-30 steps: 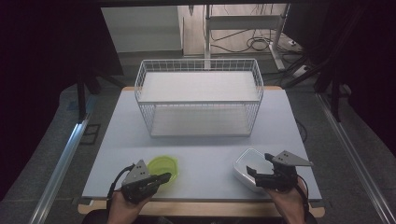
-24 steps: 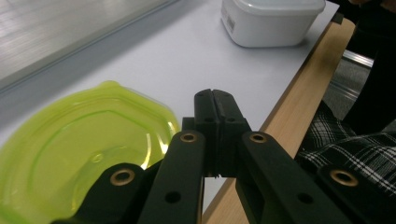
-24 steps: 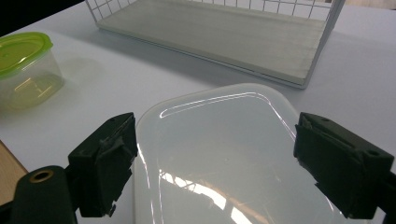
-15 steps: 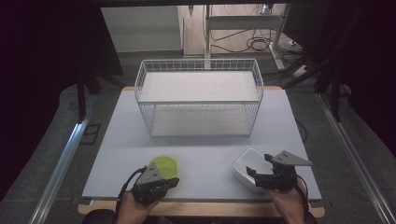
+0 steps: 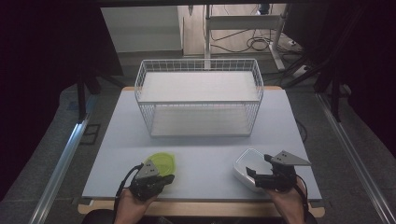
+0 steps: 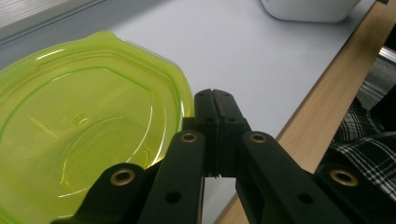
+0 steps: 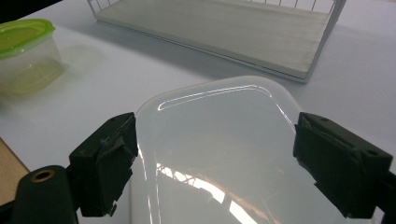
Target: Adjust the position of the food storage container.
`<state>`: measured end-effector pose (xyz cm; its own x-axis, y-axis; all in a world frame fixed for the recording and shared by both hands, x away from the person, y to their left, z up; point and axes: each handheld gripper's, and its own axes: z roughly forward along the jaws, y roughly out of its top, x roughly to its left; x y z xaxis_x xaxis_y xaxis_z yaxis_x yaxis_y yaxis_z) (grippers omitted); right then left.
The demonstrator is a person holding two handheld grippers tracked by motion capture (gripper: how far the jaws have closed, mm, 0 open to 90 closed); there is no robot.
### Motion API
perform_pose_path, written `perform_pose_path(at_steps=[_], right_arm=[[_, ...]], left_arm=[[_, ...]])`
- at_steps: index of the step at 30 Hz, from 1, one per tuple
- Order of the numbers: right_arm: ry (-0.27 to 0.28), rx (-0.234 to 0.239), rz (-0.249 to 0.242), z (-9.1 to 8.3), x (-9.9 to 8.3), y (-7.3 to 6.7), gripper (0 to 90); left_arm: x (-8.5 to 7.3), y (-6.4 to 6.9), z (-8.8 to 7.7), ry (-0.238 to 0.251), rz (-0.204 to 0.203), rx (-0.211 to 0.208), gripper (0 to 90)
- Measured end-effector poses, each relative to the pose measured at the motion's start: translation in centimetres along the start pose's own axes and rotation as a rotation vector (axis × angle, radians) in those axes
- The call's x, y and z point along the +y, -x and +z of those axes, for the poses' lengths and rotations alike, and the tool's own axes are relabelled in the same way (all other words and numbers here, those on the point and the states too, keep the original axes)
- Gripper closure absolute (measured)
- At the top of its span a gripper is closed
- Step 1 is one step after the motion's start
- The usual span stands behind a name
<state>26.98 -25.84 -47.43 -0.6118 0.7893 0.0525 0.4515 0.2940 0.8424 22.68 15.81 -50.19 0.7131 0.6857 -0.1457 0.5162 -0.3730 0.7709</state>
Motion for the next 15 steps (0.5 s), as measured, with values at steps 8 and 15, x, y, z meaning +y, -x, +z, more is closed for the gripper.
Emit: perform_pose_path(at_steps=[8,15], right_arm=[[-0.003,-0.001,0.0,0.0,0.0,0.0,14.2],[-0.004,-0.001,0.001,0.0,0.0,0.0,14.2]], left_arm=[[-0.3,-1.5,-0.2,-0.001,-0.037,0.047,89.9],[-0.5,-3.3,-0.7,0.009,-0.076,0.096,89.9]])
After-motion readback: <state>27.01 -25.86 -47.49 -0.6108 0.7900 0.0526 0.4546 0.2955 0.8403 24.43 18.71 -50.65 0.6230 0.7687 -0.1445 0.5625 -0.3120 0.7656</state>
